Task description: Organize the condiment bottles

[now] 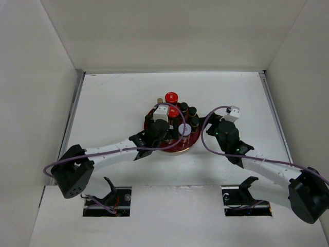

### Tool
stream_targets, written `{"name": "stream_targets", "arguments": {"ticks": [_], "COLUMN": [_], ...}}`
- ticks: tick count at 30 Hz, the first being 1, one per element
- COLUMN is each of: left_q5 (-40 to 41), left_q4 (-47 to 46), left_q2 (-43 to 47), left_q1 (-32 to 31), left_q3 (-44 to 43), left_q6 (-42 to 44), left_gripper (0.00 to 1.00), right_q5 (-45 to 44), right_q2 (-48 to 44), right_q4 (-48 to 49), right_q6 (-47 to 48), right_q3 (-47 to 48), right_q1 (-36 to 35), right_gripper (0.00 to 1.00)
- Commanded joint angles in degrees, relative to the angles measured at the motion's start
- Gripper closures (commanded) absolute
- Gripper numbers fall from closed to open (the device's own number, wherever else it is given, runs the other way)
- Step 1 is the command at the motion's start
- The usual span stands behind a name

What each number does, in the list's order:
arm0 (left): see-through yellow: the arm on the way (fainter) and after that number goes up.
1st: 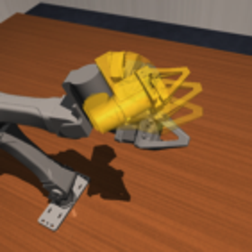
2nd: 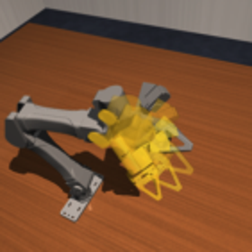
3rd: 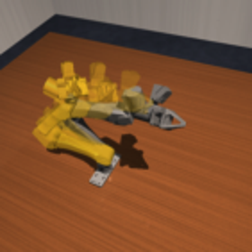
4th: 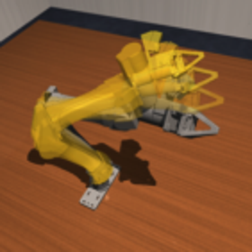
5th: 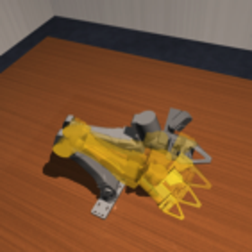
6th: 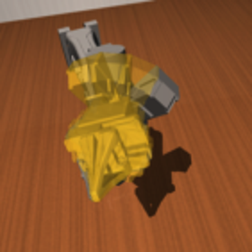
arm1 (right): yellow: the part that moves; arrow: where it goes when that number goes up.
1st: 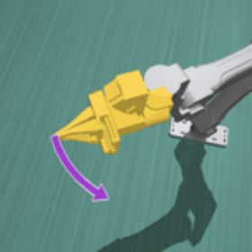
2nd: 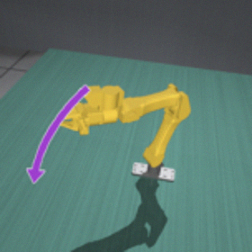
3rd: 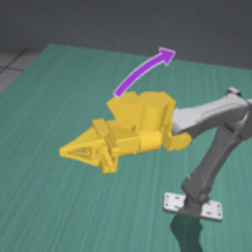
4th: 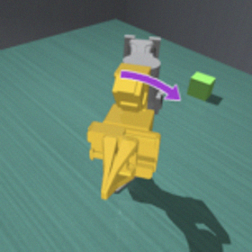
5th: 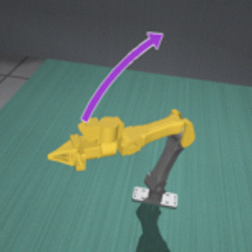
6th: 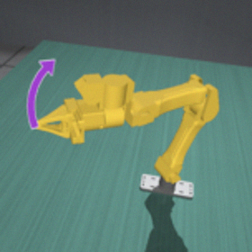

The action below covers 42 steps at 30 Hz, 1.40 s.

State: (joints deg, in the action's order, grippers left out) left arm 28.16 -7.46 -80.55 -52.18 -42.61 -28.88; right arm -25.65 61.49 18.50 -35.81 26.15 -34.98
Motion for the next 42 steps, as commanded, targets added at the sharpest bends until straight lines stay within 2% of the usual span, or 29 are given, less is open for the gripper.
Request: {"name": "stream_targets", "arguments": {"ticks": [1,9,12,14,17,19,22,26,29,36,39,42], "left_q5": [2.9,6.4,5.9,5.9,5.3,5.0,2.7,-2.9,-5.3,-5.1,-5.0,-5.3], "left_q4": [-5.5,-6.2,-8.1,-9.3,-10.1,-8.4,-1.1,4.4,3.4,-0.1,-2.9,-4.7], "left_q2": [6.5,16.6,21.8,25.5,30.1,32.4,33.8,29.1,25.1,17.5,16.2,14.9], "left_q1": [-0.5,-0.5,2.4,4.9,11.0,15.9,24.1,33.2,36.4,37.8,37.3,36.3], "left_q3": [-0.3,1.6,3.8,6.3,10.5,12.5,13.1,12.7,14.8,15.8,16.2,16.0], "left_q6": [1.3,4.4,2.8,1.1,-3.4,-7.6,-14.9,-19.4,-21.8,-22.1,-21.7,-20.8], "left_gripper": [0.0,0.0,0.0,0.0,0.0,0.0,0.0,0.0,0.0,0.0,0.0,0.0], "right_q5": [-0.7,-4.9,-6.5,-6.5,-7.4,-8.2,-9.6,-10.3,-9.9,-9.6,-9.6,-9.2], "right_q2": [-1.6,-4.9,-5.2,-5.2,-4.9,-3.9,-2.6,-0.5,0.0,1.0,2.0,2.8], "right_q4": [3.6,4.2,4.6,4.6,3.7,1.8,-2.0,-3.7,-3.4,-0.5,0.1,0.9], "right_q6": [0.3,-0.4,-1.0,-1.1,-1.9,-3.6,-5.8,-8.0,-8.5,-7.8,-7.6,-7.1], "right_q3": [0.7,-1.4,-1.9,-2.0,-2.1,-1.6,-0.2,0.5,0.4,-0.7,-0.6,-0.4], "right_q1": [-0.6,-0.1,-0.2,-0.1,1.0,1.7,2.8,4.1,4.4,5.3,5.3,5.1], "right_gripper": [0.12,0.11,0.19,0.37,0.74,0.86,0.93,0.94,0.9,0.72,0.68,0.67]}}
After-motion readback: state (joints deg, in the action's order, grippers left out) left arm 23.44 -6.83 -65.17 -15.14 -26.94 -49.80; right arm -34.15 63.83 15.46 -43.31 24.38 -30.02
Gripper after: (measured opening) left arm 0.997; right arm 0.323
